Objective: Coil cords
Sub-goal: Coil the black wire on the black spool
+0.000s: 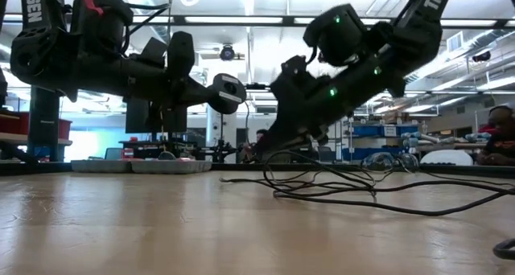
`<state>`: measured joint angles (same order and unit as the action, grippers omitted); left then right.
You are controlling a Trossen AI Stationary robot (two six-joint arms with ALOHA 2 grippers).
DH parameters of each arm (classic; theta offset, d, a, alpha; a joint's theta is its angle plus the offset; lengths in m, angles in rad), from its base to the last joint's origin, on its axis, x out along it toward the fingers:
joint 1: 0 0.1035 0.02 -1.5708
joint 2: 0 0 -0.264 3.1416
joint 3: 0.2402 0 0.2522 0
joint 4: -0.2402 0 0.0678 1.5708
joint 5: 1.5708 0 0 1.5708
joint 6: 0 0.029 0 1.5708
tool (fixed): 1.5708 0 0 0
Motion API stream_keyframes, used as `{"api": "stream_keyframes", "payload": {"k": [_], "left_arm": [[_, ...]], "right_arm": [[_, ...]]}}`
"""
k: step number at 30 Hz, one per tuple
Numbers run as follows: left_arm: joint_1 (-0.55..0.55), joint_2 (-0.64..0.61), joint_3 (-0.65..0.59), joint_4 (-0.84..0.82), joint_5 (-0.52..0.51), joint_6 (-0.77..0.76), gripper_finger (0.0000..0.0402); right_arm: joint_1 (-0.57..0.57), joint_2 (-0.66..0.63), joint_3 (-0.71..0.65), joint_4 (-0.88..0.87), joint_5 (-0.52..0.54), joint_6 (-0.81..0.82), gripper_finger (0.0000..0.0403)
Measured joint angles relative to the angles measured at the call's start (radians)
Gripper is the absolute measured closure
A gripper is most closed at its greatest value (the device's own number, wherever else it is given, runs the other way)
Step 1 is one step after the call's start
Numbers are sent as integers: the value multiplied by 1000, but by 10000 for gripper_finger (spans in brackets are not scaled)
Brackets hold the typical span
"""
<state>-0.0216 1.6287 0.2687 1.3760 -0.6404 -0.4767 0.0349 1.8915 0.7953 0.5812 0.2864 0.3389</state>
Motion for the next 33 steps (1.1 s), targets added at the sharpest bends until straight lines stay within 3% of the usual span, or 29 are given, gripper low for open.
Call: {"api": "stream_keyframes", "payload": {"k": [7, 12, 22, 29, 33], "left_arm": [[0, 0, 0, 1, 0, 0, 401], [0, 0, 0, -4, 0, 0, 401], [0, 0, 0, -21, -6, 0, 401], [0, 0, 0, -146, -6, -29, 401], [0, 0, 1, -173, 44, -32, 401]], "right_arm": [[0, 40, 1, 60, 9, 13, 332], [0, 36, 25, 49, 11, -14, 394], [-5, 139, 309, -153, -152, -159, 401], [-20, 118, 457, -288, -192, -296, 402], [-44, 110, 519, -397, -221, -323, 402]]}}
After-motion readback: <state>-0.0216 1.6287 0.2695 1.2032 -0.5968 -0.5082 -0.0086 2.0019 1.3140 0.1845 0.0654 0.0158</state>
